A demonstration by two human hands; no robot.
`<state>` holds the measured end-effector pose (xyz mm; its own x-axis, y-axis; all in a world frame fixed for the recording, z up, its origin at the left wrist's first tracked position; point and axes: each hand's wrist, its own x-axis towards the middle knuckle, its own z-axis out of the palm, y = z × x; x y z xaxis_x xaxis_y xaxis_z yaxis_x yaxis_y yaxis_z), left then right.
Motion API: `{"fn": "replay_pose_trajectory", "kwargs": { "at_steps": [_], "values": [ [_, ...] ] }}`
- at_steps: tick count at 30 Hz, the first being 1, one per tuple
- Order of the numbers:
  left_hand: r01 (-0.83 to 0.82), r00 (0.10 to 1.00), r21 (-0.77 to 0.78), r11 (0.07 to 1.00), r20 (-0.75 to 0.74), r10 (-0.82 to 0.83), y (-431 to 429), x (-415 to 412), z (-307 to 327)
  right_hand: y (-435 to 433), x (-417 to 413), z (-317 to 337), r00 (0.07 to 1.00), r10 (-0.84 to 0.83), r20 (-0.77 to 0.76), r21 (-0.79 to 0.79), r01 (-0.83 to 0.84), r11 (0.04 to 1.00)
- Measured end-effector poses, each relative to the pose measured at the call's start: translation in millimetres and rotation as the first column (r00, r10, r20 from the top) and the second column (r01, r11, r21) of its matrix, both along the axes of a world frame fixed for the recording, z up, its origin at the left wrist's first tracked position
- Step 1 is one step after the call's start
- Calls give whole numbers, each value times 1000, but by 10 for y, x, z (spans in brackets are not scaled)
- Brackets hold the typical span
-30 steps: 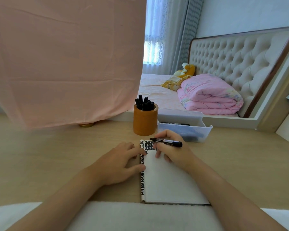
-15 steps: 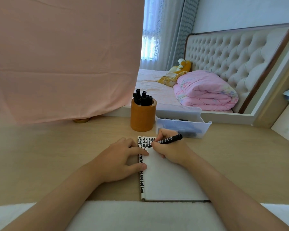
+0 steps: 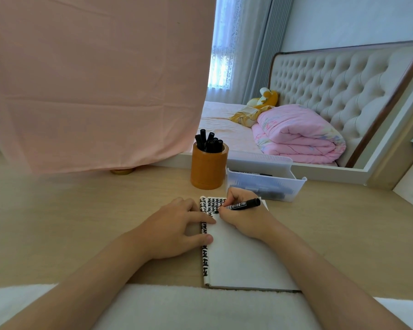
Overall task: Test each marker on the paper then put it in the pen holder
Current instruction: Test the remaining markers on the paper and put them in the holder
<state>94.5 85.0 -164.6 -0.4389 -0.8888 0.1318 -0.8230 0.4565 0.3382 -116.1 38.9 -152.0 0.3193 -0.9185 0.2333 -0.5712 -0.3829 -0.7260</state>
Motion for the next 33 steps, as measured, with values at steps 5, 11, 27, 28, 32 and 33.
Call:
{"fn": "replay_pose_trajectory", "kwargs": {
  "at_steps": [5, 11, 27, 28, 32, 33],
  "values": [
    [5, 1000, -3, 1000, -21, -5, -8, 11, -20, 8, -12, -15, 999, 7, 37, -6, -7, 1000],
    [4, 1000, 1, 1000, -7, -4, -4, 8, -15, 3, -35, 4, 998, 55, 28, 8, -55, 998],
    [2, 1000, 2, 1000, -17, -2, -10, 9, -19, -16, -47, -17, 996, 88, 19, 8, -88, 996],
    [4, 1000, -2, 1000, -18, -4, -8, 9, -21, -11, -46, -12, 996, 92, 21, 9, -92, 996],
    [5, 1000, -12, 1000, -15, -5, -10, 5, -19, 4, -37, 1, 997, 74, 23, 4, -75, 997],
    [5, 1000, -14, 1000, -10, -5, -11, 3, -16, 3, -36, 3, 997, 73, 14, 6, -74, 997]
  ]
}}
